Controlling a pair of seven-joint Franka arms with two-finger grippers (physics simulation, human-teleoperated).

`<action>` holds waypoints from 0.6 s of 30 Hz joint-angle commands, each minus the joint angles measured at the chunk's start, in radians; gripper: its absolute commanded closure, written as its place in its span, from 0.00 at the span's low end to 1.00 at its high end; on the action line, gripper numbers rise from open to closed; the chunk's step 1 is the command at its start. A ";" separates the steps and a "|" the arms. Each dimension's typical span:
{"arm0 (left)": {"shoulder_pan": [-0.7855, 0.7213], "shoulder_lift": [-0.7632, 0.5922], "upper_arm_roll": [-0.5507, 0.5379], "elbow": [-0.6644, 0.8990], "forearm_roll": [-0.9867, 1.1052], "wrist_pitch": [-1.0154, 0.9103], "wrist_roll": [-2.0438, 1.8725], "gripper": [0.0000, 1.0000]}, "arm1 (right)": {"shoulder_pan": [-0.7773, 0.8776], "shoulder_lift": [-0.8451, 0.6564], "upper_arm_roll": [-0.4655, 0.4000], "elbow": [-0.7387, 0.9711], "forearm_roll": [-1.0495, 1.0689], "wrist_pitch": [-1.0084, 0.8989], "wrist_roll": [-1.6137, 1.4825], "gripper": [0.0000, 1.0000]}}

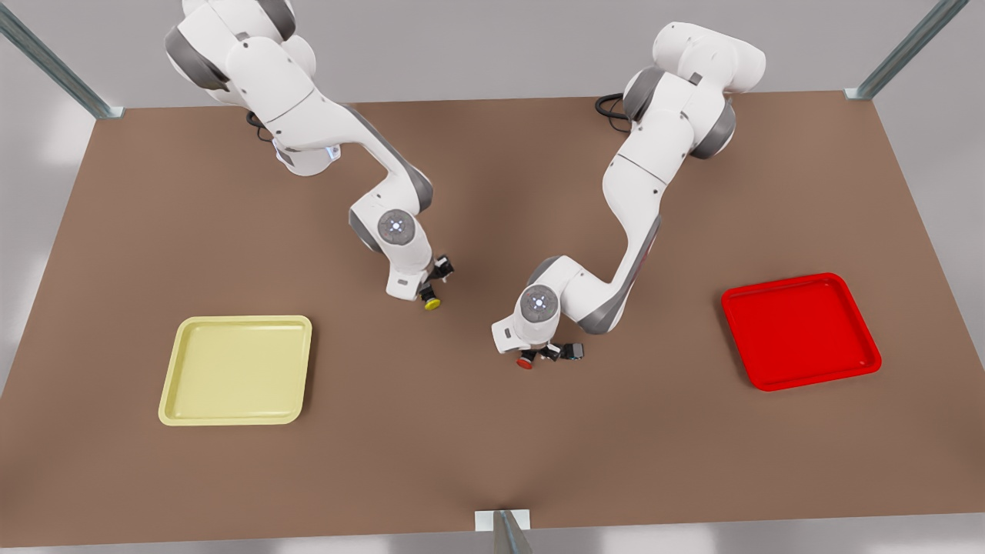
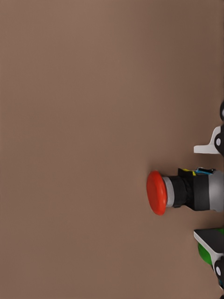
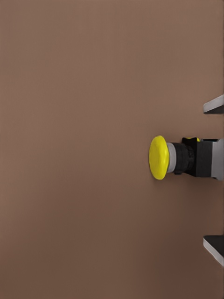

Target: Place the switches on the corresponding trays according to their colors

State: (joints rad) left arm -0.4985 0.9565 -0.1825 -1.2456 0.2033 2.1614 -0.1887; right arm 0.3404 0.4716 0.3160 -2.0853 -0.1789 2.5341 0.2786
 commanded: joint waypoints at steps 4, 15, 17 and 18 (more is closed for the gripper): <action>0.000 0.010 0.000 0.000 0.002 0.000 0.000 0.19 | -0.003 0.015 -0.011 -0.005 -0.010 0.014 0.070 0.04; 0.000 0.028 0.000 -0.001 -0.007 0.014 -0.011 0.41 | 0.014 0.030 -0.031 0.001 -0.011 0.029 0.111 0.05; 0.000 0.028 0.000 -0.001 -0.007 0.014 -0.011 0.42 | 0.014 0.041 -0.032 -0.013 -0.011 0.046 0.110 0.06; 0.000 0.028 0.000 -0.001 -0.007 0.014 -0.011 0.42 | 0.014 0.045 -0.032 -0.022 -0.011 0.061 0.110 0.07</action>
State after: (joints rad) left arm -0.4985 0.9849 -0.1825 -1.2470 0.1963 2.1752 -0.1994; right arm 0.3558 0.5217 0.2836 -2.1077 -0.1902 2.5968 0.3904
